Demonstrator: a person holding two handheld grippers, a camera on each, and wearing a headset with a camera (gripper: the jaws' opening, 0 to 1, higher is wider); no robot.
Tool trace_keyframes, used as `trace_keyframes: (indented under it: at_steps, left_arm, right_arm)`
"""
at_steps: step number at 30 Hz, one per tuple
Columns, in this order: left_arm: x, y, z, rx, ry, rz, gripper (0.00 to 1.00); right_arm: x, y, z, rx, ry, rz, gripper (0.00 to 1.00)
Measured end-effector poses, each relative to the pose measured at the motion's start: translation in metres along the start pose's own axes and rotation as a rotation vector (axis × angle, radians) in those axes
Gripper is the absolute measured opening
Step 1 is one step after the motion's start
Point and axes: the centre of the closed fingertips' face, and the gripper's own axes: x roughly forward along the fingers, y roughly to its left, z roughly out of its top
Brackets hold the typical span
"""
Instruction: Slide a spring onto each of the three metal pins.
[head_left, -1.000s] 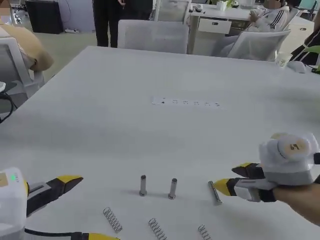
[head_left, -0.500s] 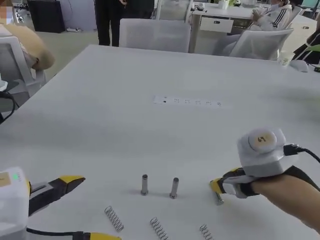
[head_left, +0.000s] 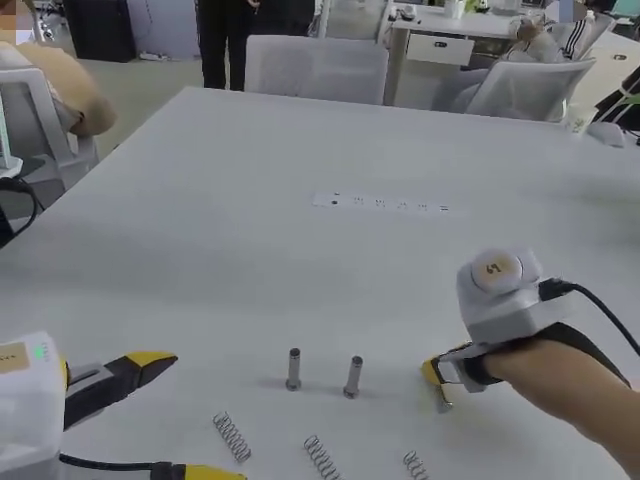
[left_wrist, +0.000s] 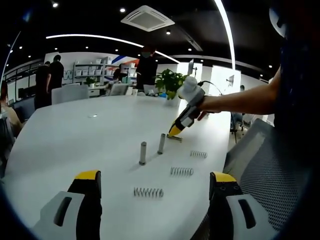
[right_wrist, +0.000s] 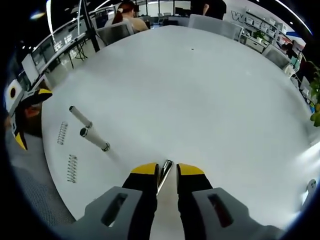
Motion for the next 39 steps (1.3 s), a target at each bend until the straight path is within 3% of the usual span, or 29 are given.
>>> trace_keyframes:
  at_steps: [13, 23, 39]
  left_arm:
    - [-0.0007, 0.0003, -0.0027, -0.006, 0.005, -0.001, 0.85]
    - [0.0000, 0.0009, -0.0031, -0.004, 0.012, -0.004, 0.85]
    - [-0.0001, 0.0017, -0.0006, -0.010, 0.003, -0.004, 0.83]
  right_arm:
    - [0.0077, -0.0009, -0.0057, -0.017, 0.066, -0.043, 0.12]
    - [0.0073, 0.0002, -0.0042, -0.010, 0.083, -0.054, 0.08]
    - [-0.0006, 0.0023, -0.0058, 0.024, 0.057, -0.042, 0.05]
